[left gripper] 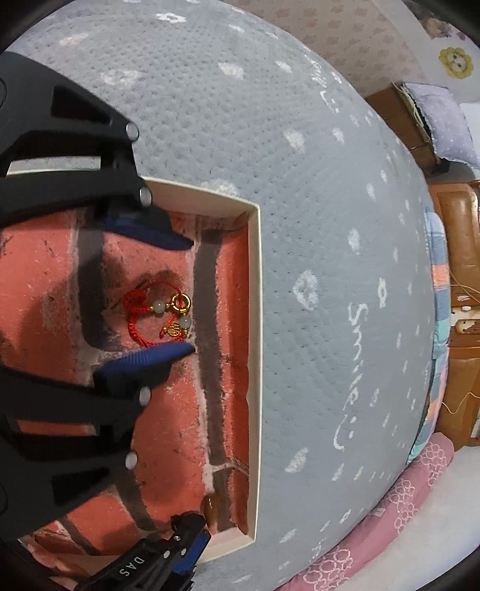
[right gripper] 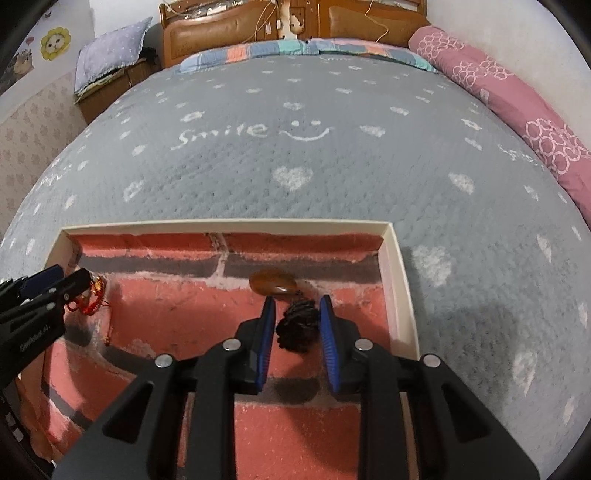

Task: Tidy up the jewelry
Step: 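Open both tools to release the items in the tray and withdraw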

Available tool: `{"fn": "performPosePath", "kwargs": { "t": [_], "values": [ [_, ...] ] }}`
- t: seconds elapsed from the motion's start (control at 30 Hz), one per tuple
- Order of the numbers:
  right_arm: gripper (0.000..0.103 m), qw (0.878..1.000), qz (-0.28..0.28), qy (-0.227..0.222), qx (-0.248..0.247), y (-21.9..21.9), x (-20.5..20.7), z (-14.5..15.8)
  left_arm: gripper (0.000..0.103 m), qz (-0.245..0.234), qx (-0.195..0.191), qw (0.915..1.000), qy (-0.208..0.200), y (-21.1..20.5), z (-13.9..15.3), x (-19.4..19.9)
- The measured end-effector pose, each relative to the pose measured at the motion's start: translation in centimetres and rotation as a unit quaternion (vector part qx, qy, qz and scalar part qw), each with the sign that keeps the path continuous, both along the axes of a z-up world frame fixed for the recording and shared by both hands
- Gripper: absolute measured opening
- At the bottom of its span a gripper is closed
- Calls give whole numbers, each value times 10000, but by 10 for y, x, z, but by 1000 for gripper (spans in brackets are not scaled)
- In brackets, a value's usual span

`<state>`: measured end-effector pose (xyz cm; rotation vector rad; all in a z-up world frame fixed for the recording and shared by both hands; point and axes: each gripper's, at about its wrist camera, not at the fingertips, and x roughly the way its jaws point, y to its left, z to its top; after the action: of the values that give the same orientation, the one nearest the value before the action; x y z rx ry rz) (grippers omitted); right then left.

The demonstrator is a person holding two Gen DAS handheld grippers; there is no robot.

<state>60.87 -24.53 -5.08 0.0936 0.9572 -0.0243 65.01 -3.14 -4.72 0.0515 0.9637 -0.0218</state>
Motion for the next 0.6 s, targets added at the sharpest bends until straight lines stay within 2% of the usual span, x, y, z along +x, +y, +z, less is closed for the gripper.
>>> {"fn": "performPosePath", "kwargs": {
  "t": [0.03, 0.07, 0.17, 0.2, 0.27, 0.37, 0.43, 0.6],
  "values": [
    [44, 10000, -2, -28, 12, 0, -1, 3, 53, -11, -62, 10000, -16, 2, 5, -4],
    [45, 10000, -24, -63, -25, -1, -4, 7, 56, -17, -88, 10000, -32, 3, 9, -7],
    [48, 9998, 27, -182, -90, -1, -17, 25, 78, -6, -80, 9998, -208, 9, 29, -25],
    [53, 9997, 30, -223, -112, -2, -22, 30, 84, 2, -79, 9995, -307, 12, 38, -34],
    [56, 9992, 20, -375, -148, -6, -36, 45, 90, 8, -87, 9991, -420, 17, 51, -50],
    [60, 9986, 30, -519, -96, -14, -62, 66, 94, -45, -56, 9984, -568, 24, 69, -80],
    [74, 9981, 33, -607, -76, -20, -79, 78, 97, -49, 5, 9977, -669, 28, 80, -100],
    [80, 9965, 57, -806, -231, -31, -136, 102, 98, -37, -131, 9955, -940, 40, 114, -161]
  ]
}}
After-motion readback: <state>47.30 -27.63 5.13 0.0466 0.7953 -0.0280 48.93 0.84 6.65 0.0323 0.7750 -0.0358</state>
